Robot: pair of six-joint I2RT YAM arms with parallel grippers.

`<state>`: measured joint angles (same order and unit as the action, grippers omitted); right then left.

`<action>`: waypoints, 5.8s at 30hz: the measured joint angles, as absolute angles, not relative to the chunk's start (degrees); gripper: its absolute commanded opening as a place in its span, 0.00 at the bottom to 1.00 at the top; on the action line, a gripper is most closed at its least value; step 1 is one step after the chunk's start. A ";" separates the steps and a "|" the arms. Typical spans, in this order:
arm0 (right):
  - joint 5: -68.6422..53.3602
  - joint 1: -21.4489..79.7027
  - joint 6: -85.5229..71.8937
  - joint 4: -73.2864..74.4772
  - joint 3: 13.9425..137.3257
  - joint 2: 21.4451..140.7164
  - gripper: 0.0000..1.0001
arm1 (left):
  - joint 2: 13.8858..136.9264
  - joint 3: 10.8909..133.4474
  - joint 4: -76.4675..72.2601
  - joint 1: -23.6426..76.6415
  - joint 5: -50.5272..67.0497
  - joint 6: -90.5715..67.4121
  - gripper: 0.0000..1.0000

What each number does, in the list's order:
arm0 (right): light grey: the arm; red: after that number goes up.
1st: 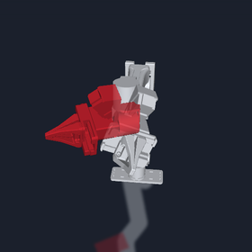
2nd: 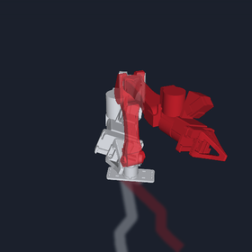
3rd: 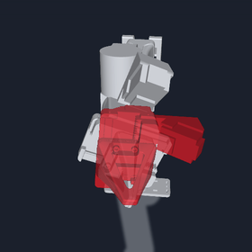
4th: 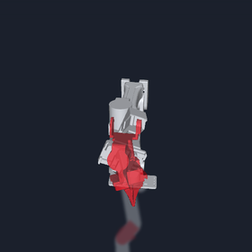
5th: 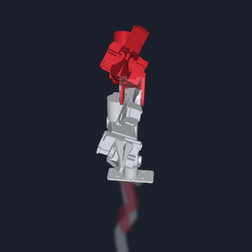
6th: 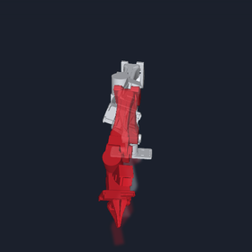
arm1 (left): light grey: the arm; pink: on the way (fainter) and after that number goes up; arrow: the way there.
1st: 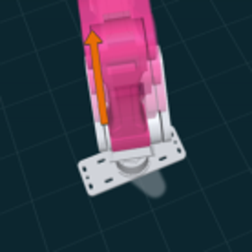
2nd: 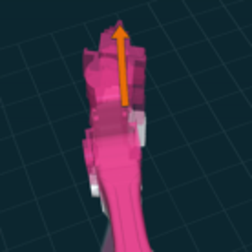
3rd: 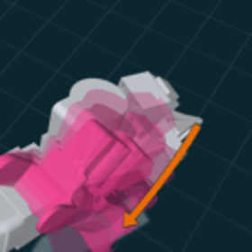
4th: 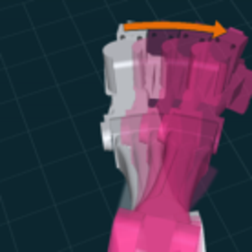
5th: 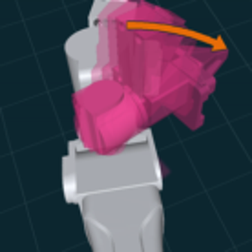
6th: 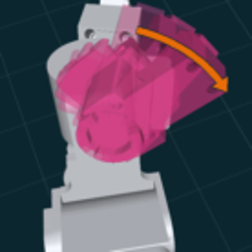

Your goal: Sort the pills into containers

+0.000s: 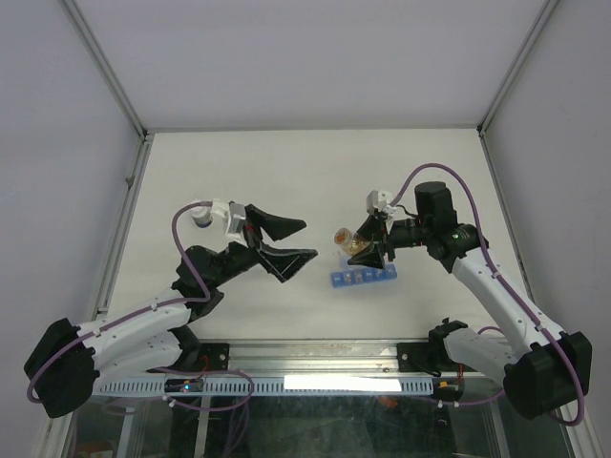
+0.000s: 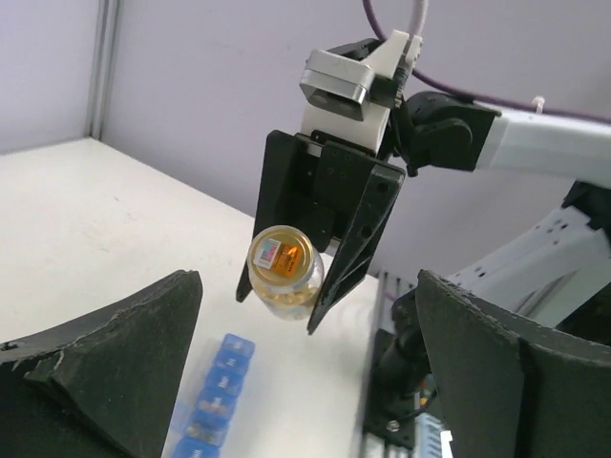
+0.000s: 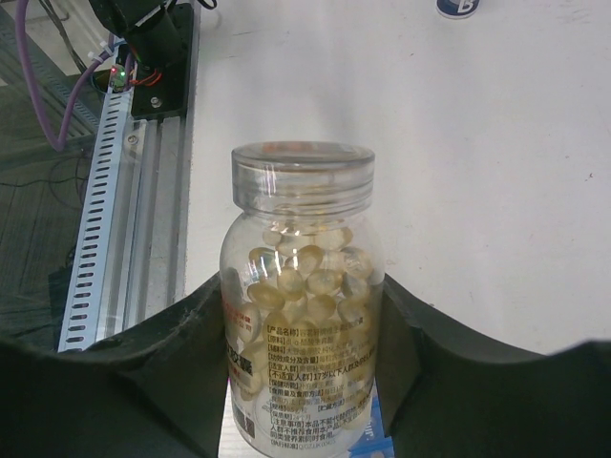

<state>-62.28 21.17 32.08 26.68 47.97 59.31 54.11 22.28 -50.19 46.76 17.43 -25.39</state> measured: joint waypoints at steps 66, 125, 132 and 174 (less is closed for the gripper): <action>-63.48 20.38 34.50 33.10 47.88 59.66 0.00 | 73.14 48.47 -15.62 53.12 27.83 1.48 0.22; -63.77 20.34 33.74 28.08 47.88 59.68 0.00 | 70.08 51.37 -7.18 60.38 -5.23 -29.06 0.53; -63.59 20.32 33.78 28.08 47.88 59.72 0.00 | 70.41 52.01 -6.85 60.45 -2.74 -28.38 0.19; -65.54 20.01 34.61 28.12 47.88 59.29 0.00 | 58.87 27.31 -45.34 52.14 19.27 -17.96 0.99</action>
<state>-65.54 20.01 34.61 28.12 47.88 59.29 58.87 27.31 -45.34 52.14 19.27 -17.96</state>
